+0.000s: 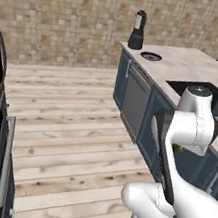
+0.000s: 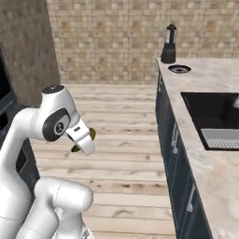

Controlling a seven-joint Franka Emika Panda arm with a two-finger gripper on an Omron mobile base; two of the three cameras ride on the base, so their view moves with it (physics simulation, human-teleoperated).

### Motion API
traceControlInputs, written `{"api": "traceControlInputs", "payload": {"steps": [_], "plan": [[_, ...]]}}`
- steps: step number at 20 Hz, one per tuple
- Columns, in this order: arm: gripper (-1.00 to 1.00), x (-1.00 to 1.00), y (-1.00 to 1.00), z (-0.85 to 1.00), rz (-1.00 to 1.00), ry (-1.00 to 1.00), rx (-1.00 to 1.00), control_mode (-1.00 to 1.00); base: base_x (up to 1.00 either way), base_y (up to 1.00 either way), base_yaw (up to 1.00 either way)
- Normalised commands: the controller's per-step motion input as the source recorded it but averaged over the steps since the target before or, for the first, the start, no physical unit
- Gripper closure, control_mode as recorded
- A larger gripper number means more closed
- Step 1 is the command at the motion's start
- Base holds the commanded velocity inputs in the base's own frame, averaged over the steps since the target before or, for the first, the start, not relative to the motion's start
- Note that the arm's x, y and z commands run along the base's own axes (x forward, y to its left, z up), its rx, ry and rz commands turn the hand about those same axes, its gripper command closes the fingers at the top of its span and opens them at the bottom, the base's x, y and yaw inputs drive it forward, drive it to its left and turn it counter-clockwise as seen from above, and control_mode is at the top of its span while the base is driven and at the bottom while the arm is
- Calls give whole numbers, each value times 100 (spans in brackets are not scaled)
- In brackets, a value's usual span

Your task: Pick the banana and mango from the fridge and place them on the plate next to the blender to make a fruit smoothie.

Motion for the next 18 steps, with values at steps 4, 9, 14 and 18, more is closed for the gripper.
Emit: {"api": "traceControlInputs", "payload": {"steps": [4,9,14,18], "plan": [[100,0,0,0,0,0,0,100,100,2,-34],[100,0,0,0,0,0,0,100,100,21,-35],[100,0,0,0,0,0,0,100,100,31,-35],[100,0,0,0,0,0,0,100,100,34,-36]]}}
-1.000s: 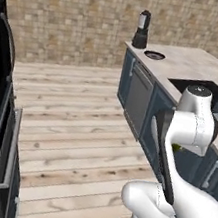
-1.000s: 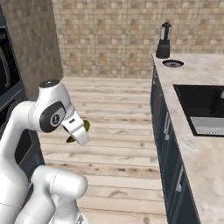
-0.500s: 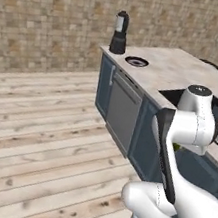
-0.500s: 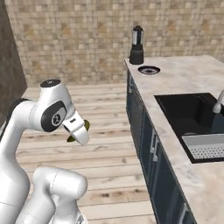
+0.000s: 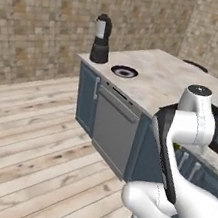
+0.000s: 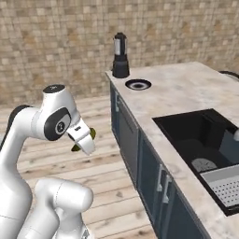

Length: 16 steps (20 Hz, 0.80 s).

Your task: Pick the banana and mango from the fridge and place them on the plate next to the blender to make a fruit smoothie.

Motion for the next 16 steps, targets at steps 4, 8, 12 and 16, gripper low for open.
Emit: {"api": "traceControlInputs", "payload": {"steps": [4,8,12,16], "plan": [[100,0,0,0,0,0,0,100,100,39,-37],[100,0,0,0,0,0,0,100,100,51,-37],[100,0,0,0,0,0,0,100,100,56,-37],[100,0,0,0,0,0,0,100,100,61,-36]]}}
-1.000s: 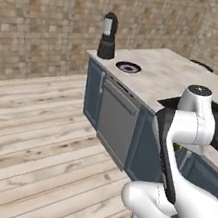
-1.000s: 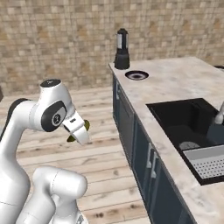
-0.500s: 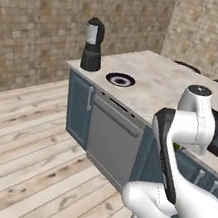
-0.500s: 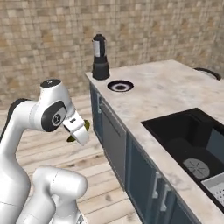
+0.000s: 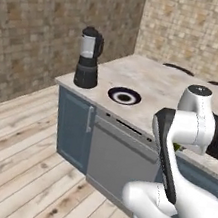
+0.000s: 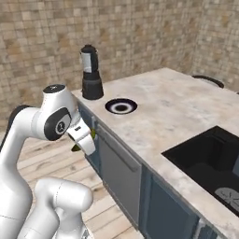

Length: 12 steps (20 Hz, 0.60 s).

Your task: Pick the banana and mango from the fridge and place them on the plate next to the blender to make a fruit smoothie.

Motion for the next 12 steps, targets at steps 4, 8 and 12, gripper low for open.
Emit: {"api": "traceControlInputs", "payload": {"steps": [4,8,12], "plan": [[100,0,0,0,0,0,0,100,100,60,-36],[100,0,0,0,0,0,0,100,99,50,-35],[100,0,0,0,0,0,0,100,70,40,-41]]}}
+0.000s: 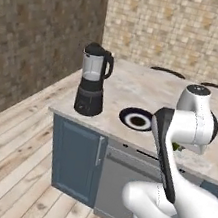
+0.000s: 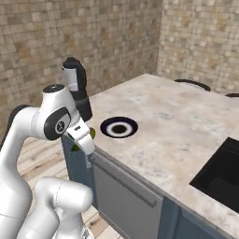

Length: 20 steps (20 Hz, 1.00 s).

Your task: Pick the banana and mango from the fridge and place them on the plate next to the blender to make a fruit smoothie.

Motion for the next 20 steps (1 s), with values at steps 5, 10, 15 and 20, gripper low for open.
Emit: {"api": "traceControlInputs", "payload": {"steps": [5,10,15,20], "plan": [[100,0,0,0,0,0,0,100,57,49,-46],[100,0,0,0,0,0,0,100,61,48,-41],[100,20,0,-8,-1,3,3,-100,73,18,-22],[100,100,-25,-54,0,14,22,-100,0,0,0]]}}
